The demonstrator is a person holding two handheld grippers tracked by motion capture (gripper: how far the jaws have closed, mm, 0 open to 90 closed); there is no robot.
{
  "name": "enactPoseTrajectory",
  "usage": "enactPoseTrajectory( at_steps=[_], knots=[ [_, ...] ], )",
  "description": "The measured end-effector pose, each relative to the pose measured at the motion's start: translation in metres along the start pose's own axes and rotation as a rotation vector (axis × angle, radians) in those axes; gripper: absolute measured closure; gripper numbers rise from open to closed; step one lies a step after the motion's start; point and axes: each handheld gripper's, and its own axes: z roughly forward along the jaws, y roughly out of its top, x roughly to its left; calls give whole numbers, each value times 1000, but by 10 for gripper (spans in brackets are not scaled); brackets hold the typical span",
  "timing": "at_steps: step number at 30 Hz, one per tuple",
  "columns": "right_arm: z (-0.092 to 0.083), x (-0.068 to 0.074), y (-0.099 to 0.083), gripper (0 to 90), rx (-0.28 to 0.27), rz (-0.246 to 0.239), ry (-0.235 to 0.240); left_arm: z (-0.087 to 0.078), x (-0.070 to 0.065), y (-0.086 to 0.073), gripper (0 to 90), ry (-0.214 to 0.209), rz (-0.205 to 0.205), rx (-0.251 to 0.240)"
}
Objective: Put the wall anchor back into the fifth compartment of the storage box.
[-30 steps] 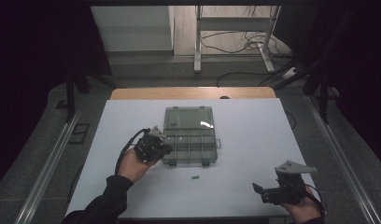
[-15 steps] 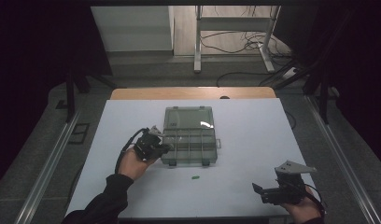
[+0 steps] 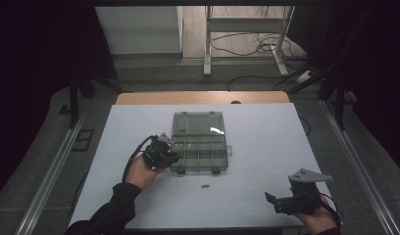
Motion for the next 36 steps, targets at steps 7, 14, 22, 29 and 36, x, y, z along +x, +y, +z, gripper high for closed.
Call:
enactPoseTrajectory(
  at_steps=[7,14,22,29,36],
  knots=[
    [0,0,0,1,-1,3,0,-7,-4,1,714,-8,-5,-26],
    [0,0,0,1,-2,3,1,-12,-8,0,595,-1,-8,-42],
    [0,0,0,1,-3,3,1,-15,-13,-2,427,-13,1,-54],
    [0,0,0,0,-4,3,2,-13,-20,-4,261,-4,28,-70],
    [0,0,0,0,-5,2,1,-13,-22,-4,111,-41,-6,-82]
  ],
)
